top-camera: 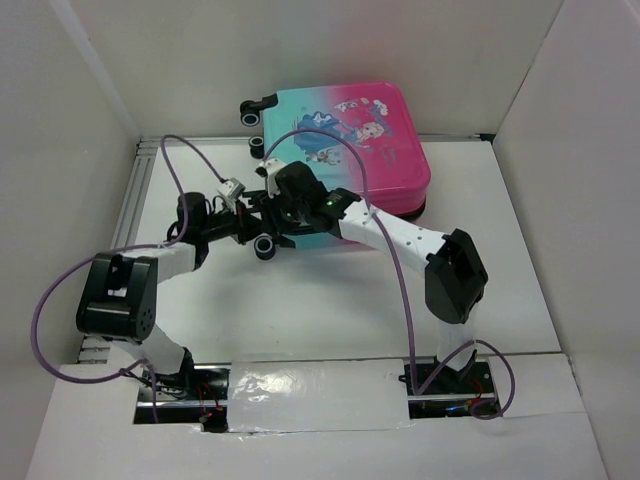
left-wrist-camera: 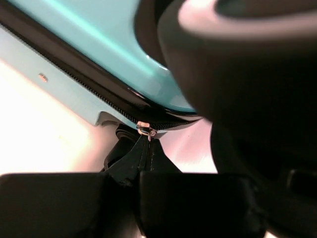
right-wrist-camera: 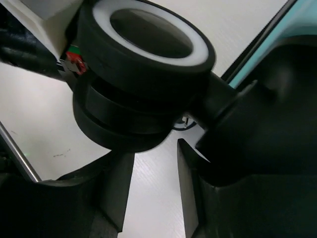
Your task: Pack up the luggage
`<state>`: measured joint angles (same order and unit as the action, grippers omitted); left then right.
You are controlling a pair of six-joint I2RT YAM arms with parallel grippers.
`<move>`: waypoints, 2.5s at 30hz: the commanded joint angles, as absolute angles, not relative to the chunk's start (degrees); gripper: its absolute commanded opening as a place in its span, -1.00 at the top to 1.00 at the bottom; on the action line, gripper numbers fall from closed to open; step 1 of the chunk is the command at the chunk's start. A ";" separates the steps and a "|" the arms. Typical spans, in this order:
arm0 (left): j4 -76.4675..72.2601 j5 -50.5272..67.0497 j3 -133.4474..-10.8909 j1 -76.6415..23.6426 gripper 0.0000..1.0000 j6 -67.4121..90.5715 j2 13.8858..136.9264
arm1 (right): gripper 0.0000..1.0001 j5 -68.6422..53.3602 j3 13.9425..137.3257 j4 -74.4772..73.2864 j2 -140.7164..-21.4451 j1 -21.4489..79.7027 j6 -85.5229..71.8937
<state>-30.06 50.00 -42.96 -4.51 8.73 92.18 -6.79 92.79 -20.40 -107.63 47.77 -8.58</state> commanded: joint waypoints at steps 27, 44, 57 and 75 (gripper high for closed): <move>-74.70 -0.09 -14.33 -55.45 1.00 22.32 81.47 | 0.40 -0.26 121.55 -21.71 -121.73 41.04 -8.44; -74.00 -18.86 -30.24 -66.71 1.00 20.65 98.96 | 0.39 1.66 111.10 -24.69 -110.33 34.90 -7.56; -57.84 -16.54 -21.71 -48.10 1.00 28.56 77.97 | 0.42 -3.23 83.00 -25.22 -76.58 31.73 -5.98; -54.92 3.34 -19.42 -31.10 1.00 27.16 72.86 | 0.84 -9.94 74.96 -12.41 -89.55 39.46 -4.57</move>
